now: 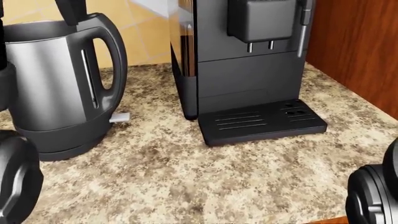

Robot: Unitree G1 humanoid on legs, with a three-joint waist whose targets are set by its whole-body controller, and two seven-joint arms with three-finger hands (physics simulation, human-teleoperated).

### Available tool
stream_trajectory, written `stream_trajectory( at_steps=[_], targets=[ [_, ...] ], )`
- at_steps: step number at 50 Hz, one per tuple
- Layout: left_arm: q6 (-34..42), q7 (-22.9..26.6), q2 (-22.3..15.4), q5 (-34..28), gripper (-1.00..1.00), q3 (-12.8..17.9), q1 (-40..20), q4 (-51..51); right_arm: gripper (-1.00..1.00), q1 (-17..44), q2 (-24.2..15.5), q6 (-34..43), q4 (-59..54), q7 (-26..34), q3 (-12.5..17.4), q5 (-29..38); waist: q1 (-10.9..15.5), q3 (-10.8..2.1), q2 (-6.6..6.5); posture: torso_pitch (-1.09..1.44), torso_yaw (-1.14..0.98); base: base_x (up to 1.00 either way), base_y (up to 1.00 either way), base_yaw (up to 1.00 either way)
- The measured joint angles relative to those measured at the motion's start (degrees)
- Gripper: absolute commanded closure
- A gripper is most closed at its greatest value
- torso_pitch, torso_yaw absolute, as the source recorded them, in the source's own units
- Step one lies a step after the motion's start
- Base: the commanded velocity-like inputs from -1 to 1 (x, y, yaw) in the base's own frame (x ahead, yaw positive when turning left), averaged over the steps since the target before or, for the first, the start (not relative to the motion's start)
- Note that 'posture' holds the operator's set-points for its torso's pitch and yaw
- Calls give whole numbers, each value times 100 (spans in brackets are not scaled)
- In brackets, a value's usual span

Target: Close the lid of the electric kettle.

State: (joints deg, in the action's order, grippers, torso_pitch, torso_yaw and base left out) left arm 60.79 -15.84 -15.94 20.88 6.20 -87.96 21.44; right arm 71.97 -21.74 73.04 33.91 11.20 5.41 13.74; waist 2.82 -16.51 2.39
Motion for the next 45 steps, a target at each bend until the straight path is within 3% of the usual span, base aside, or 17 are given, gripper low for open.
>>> stream_trajectory(
  at_steps=[8, 16, 32, 45],
  targets=[
    [-858, 466, 6, -603, -100, -156, -812, 2037, -100, -17, 23, -34, -5, 19, -5, 36, -19, 1, 4, -53, 0, 0, 0, 0],
    [-1844, 733, 12, -1177, -100, -35, -1624, 4038, -100, -16, 35, -37, -14, 47, -10, 57, -40, -26, 17, -53, 0, 0, 0, 0],
    [-2138, 790, 457, -1461, -100, 104, -1756, 4861, -100, -10, 51, -63, -30, 64, 13, 51, -104, -38, 23, -53, 0, 0, 0, 0],
    [-2320, 686, 424, -1549, -100, 204, -1398, 4964, -100, -52, 73, -82, -29, 48, -25, 62, -146, -56, 0, -53, 0, 0, 0, 0]
  ],
)
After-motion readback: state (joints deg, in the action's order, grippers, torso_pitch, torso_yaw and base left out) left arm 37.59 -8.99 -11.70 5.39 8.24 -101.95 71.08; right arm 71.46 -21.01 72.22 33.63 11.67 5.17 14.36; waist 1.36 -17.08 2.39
